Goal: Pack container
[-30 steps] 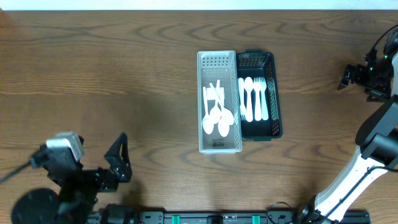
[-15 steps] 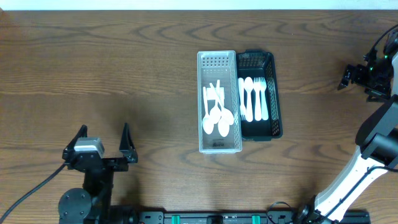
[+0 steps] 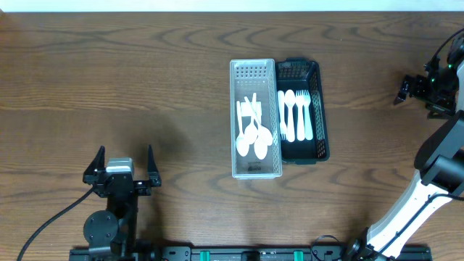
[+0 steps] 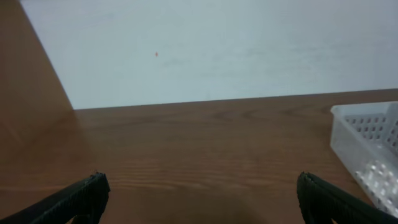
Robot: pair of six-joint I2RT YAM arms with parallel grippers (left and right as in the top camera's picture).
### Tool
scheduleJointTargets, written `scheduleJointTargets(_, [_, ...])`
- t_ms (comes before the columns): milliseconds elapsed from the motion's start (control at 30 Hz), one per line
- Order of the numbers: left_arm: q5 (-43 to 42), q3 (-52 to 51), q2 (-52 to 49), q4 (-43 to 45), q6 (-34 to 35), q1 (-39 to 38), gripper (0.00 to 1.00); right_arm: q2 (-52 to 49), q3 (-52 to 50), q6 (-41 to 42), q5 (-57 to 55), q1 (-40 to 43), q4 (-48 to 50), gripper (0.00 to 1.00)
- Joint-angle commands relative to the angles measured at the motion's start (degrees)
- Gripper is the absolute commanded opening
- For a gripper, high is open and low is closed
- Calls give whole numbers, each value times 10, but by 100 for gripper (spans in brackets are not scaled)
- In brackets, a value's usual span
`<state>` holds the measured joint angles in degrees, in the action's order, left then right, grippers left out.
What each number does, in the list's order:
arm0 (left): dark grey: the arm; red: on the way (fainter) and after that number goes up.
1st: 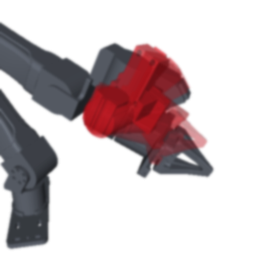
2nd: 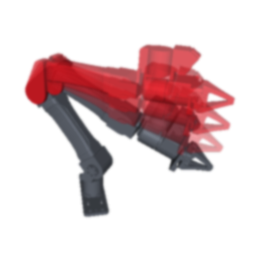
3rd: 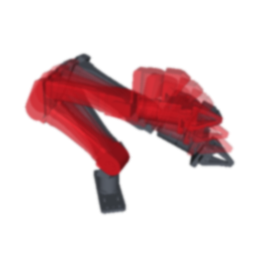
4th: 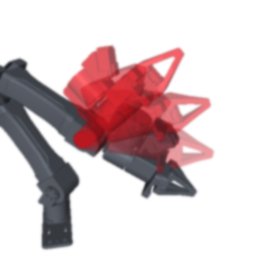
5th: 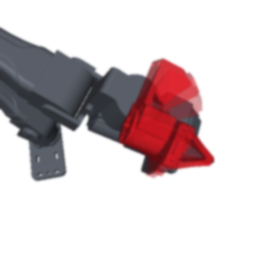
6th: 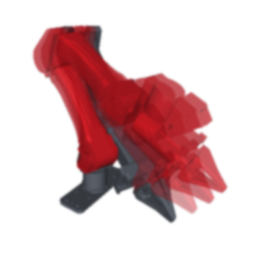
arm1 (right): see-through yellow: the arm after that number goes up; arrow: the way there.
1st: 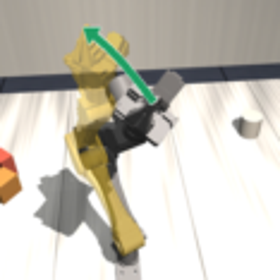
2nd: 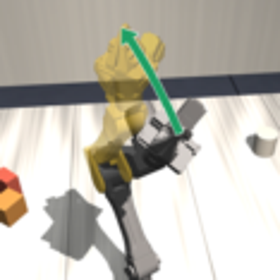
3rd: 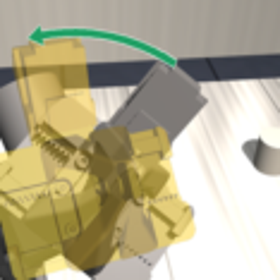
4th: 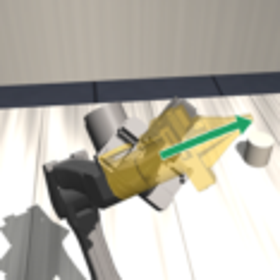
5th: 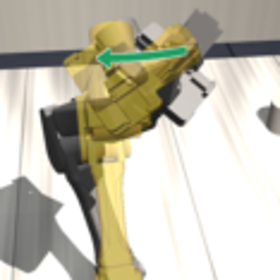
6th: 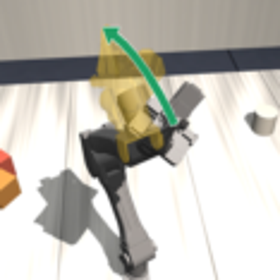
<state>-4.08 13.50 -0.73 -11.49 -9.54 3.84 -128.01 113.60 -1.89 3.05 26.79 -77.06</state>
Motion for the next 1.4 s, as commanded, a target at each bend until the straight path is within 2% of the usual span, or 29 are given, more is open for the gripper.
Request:
scheduleJointTargets(0, [2,-21,6,6,-14,9,98,4,0,8,2,2,0,99])
scheduleJointTargets(167, [2,-75,6,49,-14,9,98,4,0,8,2,2,0,99])
scheduleJointTargets(467, [2,-126,6,64,-4,9,98,4,0,8,2,2,0,99])
scheduleJointTargets(1367, [3,-128,5,69,-3,9,98,4,0,8,2,2,0,99])
